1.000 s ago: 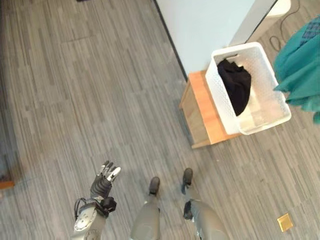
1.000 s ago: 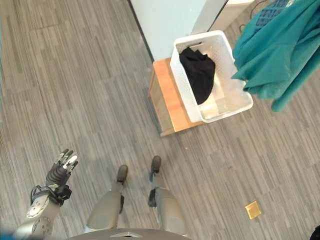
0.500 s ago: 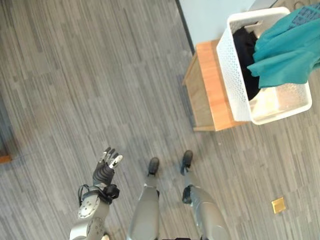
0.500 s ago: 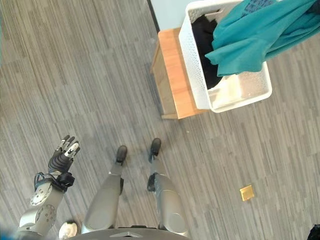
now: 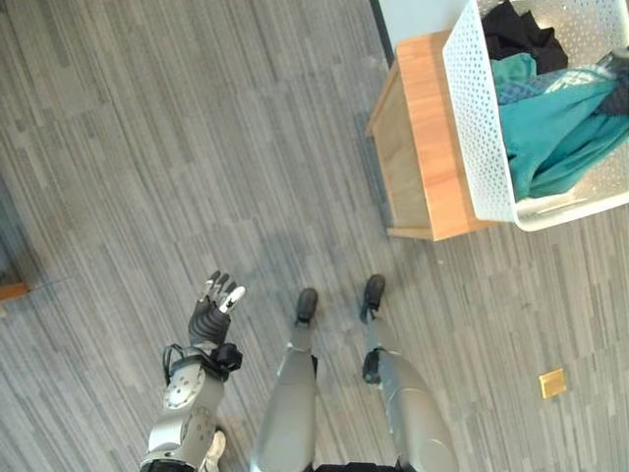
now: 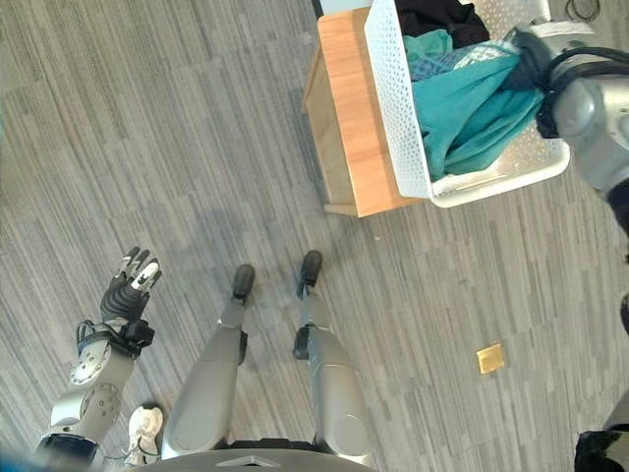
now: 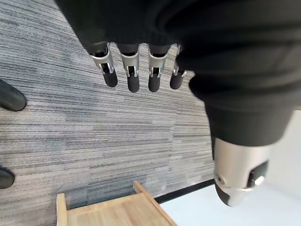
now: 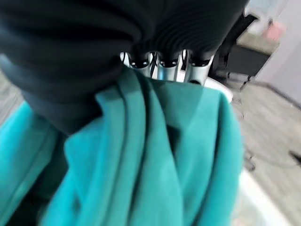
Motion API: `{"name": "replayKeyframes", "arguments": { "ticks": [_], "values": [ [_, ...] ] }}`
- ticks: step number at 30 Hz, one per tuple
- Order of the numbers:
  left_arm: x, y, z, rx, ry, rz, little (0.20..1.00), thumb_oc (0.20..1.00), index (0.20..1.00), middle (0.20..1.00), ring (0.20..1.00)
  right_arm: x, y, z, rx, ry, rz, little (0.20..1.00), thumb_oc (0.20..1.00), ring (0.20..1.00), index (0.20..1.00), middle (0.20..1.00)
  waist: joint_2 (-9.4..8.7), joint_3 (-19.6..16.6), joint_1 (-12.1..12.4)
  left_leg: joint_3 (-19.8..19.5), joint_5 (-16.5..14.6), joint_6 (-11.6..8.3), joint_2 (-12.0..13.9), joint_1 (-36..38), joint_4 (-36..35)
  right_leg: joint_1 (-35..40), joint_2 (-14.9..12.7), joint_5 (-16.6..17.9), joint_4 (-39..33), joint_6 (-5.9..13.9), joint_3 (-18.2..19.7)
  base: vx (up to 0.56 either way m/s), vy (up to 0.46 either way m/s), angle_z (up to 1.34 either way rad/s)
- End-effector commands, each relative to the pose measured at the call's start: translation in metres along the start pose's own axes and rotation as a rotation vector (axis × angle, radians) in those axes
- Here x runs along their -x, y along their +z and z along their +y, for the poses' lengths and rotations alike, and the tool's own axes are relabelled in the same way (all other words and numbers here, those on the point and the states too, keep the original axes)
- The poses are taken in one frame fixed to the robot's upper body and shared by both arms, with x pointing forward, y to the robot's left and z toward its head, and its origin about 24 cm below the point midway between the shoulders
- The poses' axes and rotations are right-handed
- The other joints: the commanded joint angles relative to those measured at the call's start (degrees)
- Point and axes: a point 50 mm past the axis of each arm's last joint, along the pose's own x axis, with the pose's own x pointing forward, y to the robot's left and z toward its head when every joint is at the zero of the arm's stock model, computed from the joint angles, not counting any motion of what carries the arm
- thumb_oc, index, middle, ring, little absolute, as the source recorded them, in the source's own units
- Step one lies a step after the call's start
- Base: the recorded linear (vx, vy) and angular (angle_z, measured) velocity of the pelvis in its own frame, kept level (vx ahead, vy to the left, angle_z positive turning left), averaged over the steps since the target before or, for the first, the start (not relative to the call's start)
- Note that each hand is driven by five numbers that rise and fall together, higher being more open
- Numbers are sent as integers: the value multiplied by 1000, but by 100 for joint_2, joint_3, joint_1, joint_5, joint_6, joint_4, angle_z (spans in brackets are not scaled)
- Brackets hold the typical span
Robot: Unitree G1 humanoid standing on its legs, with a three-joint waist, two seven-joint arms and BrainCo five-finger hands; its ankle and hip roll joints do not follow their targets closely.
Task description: Pick up bed clothes into laundry basket.
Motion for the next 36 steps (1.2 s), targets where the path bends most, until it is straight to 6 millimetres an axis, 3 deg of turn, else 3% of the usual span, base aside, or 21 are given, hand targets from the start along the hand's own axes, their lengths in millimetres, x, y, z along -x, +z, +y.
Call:
{"name": "replayKeyframes", "arguments": {
  "ticks": [1,14,19,26,28,31,32,34,36],
  "values": [
    [5,32,8,-65,-28,-121,1000,1000,1000,1000,1000,7,-25,-38,-18,-51,90,1000,1000,1000,1000,1000,-3,83,145,422,882,-194,197,149,-903,665,-150,-642,77,631,0,0,0,0],
    [-1,41,0,-93,-95,-145,1000,1000,1000,1000,1000,15,-38,-23,34,78,107,1000,1000,1000,1000,1000,-74,-113,54,473,816,-181,184,399,-903,865,-186,-645,77,655,24,0,0,0],
    [-3,46,2,-113,-120,-156,1000,1000,1000,1000,1000,34,-65,7,-5,212,153,1000,1000,1000,1000,1000,-48,-363,-41,478,733,-139,149,641,-903,1106,-236,-696,77,663,10,6,0,-1],
    [0,45,9,-112,-100,-148,1000,1000,1000,1000,1000,66,-87,37,-61,268,177,1000,1000,1000,1000,1000,-55,-626,-199,521,608,-91,111,979,-903,1409,-252,-758,77,672,46,32,12,0],
    [3,42,15,-86,-55,-149,1000,1000,1000,1000,1000,73,-78,37,-129,224,112,1000,1000,1000,1000,1000,-10,-758,-391,576,555,-69,109,1097,-903,1500,-244,-782,77,674,92,42,25,-11],
    [8,38,21,-65,-13,-143,1000,1000,1000,1000,1000,98,-72,54,-345,140,51,1000,1000,1000,1000,1000,1,-914,-578,605,436,-12,85,1286,-903,1664,-245,-844,77,677,135,60,36,-18],
    [8,37,20,-65,-9,-136,1000,1000,1000,1000,1000,124,-74,73,-461,96,54,1000,1000,1000,1000,1000,51,-997,-600,611,399,29,70,1383,-903,1733,-255,-857,84,671,195,54,45,-12],
    [8,35,19,-62,-5,-132,1000,1000,1000,1000,1000,137,-73,83,-548,50,64,1000,1000,1000,1000,1000,118,-1053,-622,634,349,55,65,1463,-903,1784,-261,-891,92,673,235,74,62,-18],
    [9,24,14,-37,-3,-101,1000,1000,1000,1000,1000,158,-54,129,-879,-62,99,1000,1000,1000,1000,1000,317,-1232,-724,673,215,138,31,1688,-903,1956,-264,-1000,123,669,314,128,77,-23]
  ]
}}
